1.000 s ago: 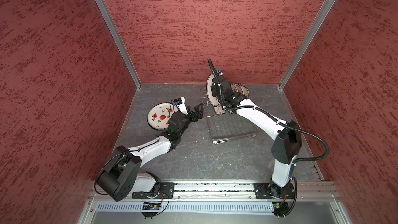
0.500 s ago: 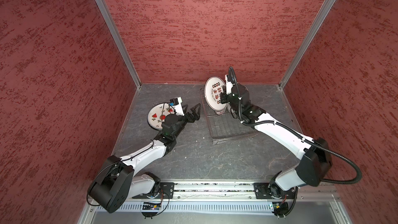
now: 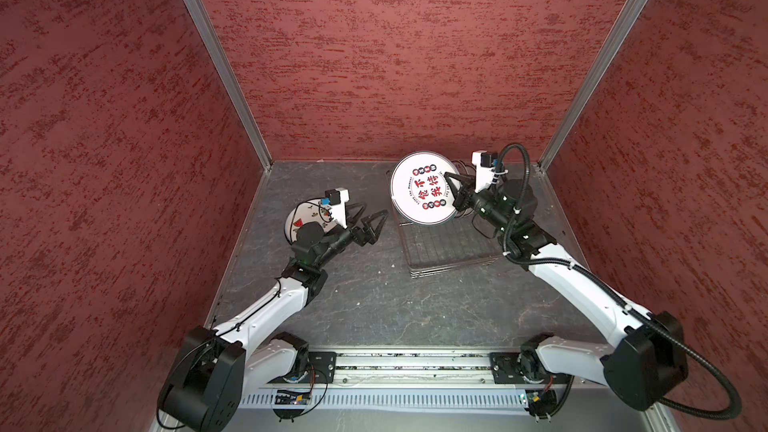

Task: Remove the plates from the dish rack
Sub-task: 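Lift the red-text plate out of the rack with the right gripper, then carry the plate toward the left gripper and grasp its rim with the left gripper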

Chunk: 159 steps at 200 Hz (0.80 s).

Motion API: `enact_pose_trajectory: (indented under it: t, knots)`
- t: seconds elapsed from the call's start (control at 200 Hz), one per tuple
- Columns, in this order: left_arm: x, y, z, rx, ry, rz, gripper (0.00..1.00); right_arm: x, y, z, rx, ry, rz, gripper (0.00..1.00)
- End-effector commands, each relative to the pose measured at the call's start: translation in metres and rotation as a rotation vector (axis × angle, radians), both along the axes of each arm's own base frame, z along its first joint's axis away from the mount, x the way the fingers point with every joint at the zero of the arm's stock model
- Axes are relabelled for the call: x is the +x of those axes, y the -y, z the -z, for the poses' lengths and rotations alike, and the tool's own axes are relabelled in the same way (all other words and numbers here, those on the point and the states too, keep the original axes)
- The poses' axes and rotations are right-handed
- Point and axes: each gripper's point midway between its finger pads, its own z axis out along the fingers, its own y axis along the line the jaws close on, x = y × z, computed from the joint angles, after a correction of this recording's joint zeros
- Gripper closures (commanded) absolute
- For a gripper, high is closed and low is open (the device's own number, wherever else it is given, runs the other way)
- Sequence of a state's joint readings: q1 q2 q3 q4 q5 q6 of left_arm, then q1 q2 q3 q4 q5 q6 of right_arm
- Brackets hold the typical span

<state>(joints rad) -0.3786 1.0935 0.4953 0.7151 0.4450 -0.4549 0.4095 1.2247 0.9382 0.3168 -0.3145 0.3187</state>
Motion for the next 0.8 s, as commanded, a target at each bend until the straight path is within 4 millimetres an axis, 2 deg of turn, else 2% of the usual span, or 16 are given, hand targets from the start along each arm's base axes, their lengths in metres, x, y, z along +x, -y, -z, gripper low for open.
enact_pose_trajectory:
  t: [0.0,0.256,0.371,0.561,0.736,0.792]
  knots:
    - [-0.02,0.014,-0.02,-0.011,0.073,0.134,0.01,-0.035,-0.008,-0.046,0.123,0.137,-0.2,1.0]
    - [-0.032,0.046,-0.033,-0.003,0.119,0.205,0.0,-0.056,-0.006,-0.041,0.15,0.179,-0.28,1.0]
    - [-0.03,0.049,-0.035,-0.018,0.112,0.199,0.07,-0.056,0.0,-0.038,0.152,0.182,-0.267,1.0]
    - [-0.024,0.051,-0.035,-0.056,0.087,0.195,0.36,-0.055,0.008,-0.033,0.162,0.184,-0.273,1.0]
    - [-0.021,0.059,-0.033,-0.053,0.051,0.238,0.53,-0.048,0.01,-0.027,0.162,0.164,-0.268,1.0]
    - [-0.019,0.059,-0.032,-0.05,0.04,0.231,0.62,-0.046,0.011,-0.026,0.162,0.161,-0.259,1.0]
